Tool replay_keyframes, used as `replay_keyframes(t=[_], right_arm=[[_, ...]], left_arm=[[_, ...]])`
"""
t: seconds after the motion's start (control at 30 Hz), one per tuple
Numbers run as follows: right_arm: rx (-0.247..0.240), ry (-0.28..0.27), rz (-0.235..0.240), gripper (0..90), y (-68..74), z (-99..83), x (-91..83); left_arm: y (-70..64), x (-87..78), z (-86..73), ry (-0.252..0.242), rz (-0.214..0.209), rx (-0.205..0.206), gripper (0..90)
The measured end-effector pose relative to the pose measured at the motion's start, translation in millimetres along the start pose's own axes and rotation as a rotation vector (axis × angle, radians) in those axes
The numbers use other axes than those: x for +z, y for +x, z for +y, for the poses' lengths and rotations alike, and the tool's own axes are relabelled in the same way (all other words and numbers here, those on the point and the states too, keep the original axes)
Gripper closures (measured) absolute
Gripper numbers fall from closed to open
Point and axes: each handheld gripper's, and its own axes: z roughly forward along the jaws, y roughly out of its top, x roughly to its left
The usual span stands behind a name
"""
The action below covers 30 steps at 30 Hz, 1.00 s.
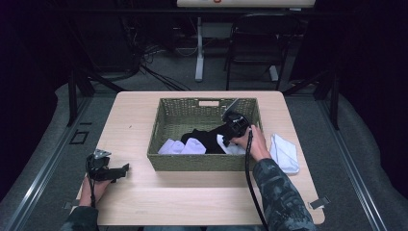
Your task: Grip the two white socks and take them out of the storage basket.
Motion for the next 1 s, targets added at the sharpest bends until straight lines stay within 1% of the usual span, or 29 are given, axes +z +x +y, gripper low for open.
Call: replay_keyframes(t=[0.03, 0.07, 0.1, 0.13, 0.17, 0.2, 0.23, 0.27, 0.3, 0.37, 0.4, 0.43, 0.47, 0.5, 0.57, 0.67, 0.7, 0.73, 0.77, 0.8, 0.83, 0.87, 0.9, 0.97, 1.0], right_arm=[[0.000, 0.000, 0.000, 43.9, 0.0, 0.0, 0.0], [0.007, 0.006, -0.017, 50.7, 0.6, -0.3, 2.0], [0.007, 0.006, -0.017, 50.7, 0.6, -0.3, 2.0], [0.013, 0.011, -0.026, 64.8, 1.2, -0.5, 3.5], [0.013, 0.011, -0.026, 64.8, 1.2, -0.5, 3.5], [0.005, 0.026, -0.030, 69.8, 0.7, -0.1, 2.9], [0.005, 0.038, -0.020, 80.3, 0.1, -0.2, 2.7], [0.005, 0.039, -0.021, 82.1, -0.1, -0.3, 2.1], [0.021, 0.022, -0.016, 83.2, 0.7, -1.2, 2.5], [0.023, 0.022, -0.012, 83.9, 0.6, -1.4, 1.4], [0.028, 0.005, -0.010, 84.5, 0.9, -2.0, -2.4], [0.027, 0.007, -0.010, 84.6, 1.0, -1.9, -5.2], [0.033, -0.010, -0.007, 84.7, 1.4, -2.6, -7.5], [0.016, 0.005, -0.010, 84.8, 0.7, -2.0, -12.5], [0.023, -0.018, -0.003, 84.9, 1.7, -2.7, -19.9], [0.011, -0.045, -0.005, 85.0, 2.3, -3.1, -33.5], [0.011, -0.045, -0.005, 85.0, 2.3, -3.1, -33.5], [-0.004, -0.054, -0.003, 85.0, 2.6, -2.7, -44.9], [-0.004, -0.054, -0.003, 85.0, 2.6, -2.7, -44.9], [-0.008, -0.054, -0.007, 85.0, 3.9, -2.4, -53.4], [-0.008, -0.054, -0.007, 85.0, 3.9, -2.4, -53.4], [-0.016, -0.058, -0.010, 85.1, 5.0, -2.1, -61.1], [-0.026, -0.059, -0.006, 85.0, 4.9, -1.6, -65.3], [-0.025, -0.065, -0.004, 85.0, 5.6, -1.5, -68.7], [-0.028, -0.070, -0.004, 85.0, 6.7, -0.4, -75.6]], left_arm=[[0.0, 0.0, 0.0, 0.000, 0.000, 0.000, 5.2], [0.0, 0.0, 0.0, 0.000, 0.000, 0.000, 5.2], [0.0, 0.0, 0.0, 0.000, 0.000, 0.000, 5.2], [0.0, 0.0, 0.0, 0.000, 0.000, 0.000, 5.2], [0.0, 0.0, 0.0, 0.000, 0.000, 0.000, 5.2], [0.0, 0.0, 0.0, 0.000, 0.000, 0.000, 5.2], [0.0, 0.0, 0.0, 0.000, 0.000, 0.000, 5.2], [0.0, 0.0, 0.0, 0.000, 0.000, 0.000, 5.2], [0.0, 0.0, 0.0, 0.000, 0.000, -0.001, 5.2], [0.0, 0.0, 0.0, 0.000, 0.000, 0.000, 5.2], [0.0, 0.0, 0.0, 0.000, -0.001, 0.000, 5.2], [0.3, -0.5, 0.2, 0.006, -0.006, 0.000, 5.2], [0.2, -0.4, 0.2, 0.005, -0.004, 0.001, 5.2], [0.2, -0.3, 0.2, 0.005, -0.005, 0.000, 5.2], [0.0, 0.0, 0.0, 0.001, -0.001, 0.000, 5.2], [0.0, 0.0, 0.0, 0.000, 0.000, 0.000, 5.2], [0.0, 0.0, 0.0, 0.000, 0.000, 0.000, 5.2], [0.0, 0.0, 0.0, 0.000, 0.000, 0.000, 5.2], [0.0, 0.0, 0.0, 0.000, 0.000, 0.000, 5.2], [0.0, 0.0, 0.0, 0.000, 0.000, 0.000, 5.2], [0.0, 0.0, 0.0, 0.000, 0.000, 0.000, 5.2], [0.0, 0.0, 0.0, 0.000, 0.000, 0.000, 5.2], [0.0, 0.1, 0.0, 0.000, -0.001, 0.000, 5.2], [0.2, 0.2, 0.2, 0.000, -0.002, 0.001, 5.1], [0.3, 0.4, 0.4, 0.000, -0.003, 0.002, 5.0]])
